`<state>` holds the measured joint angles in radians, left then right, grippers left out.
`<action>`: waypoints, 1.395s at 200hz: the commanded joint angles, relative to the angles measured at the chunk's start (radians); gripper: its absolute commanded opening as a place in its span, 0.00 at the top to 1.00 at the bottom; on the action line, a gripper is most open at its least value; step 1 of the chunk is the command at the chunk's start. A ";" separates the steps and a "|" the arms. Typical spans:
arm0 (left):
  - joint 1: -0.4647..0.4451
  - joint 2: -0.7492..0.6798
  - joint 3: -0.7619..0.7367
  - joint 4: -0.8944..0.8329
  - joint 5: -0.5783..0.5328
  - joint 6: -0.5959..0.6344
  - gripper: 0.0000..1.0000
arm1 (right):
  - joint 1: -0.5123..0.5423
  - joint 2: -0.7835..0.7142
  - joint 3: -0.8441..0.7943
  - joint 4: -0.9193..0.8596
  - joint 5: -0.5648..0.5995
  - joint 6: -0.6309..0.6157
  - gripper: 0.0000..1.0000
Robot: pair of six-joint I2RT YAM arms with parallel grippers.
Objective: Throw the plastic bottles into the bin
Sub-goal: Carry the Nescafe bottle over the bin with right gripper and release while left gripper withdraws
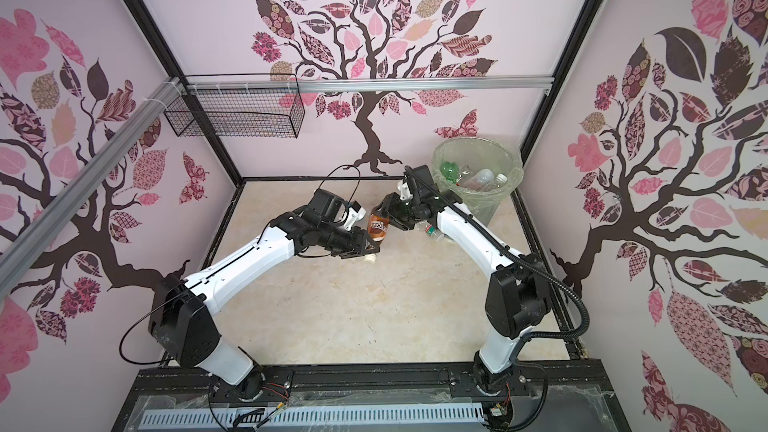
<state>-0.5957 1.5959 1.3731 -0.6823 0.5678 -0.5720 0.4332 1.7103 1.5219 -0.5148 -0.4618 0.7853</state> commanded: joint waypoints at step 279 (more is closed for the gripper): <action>0.182 0.231 0.878 -0.183 -0.043 -0.542 0.02 | -0.320 0.117 1.154 -0.009 0.920 -0.688 0.58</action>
<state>-0.4129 1.8217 2.2604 -0.8436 0.5056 -1.1118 0.1173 1.8725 2.6301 -0.6662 0.3183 0.2501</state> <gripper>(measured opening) 0.981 0.481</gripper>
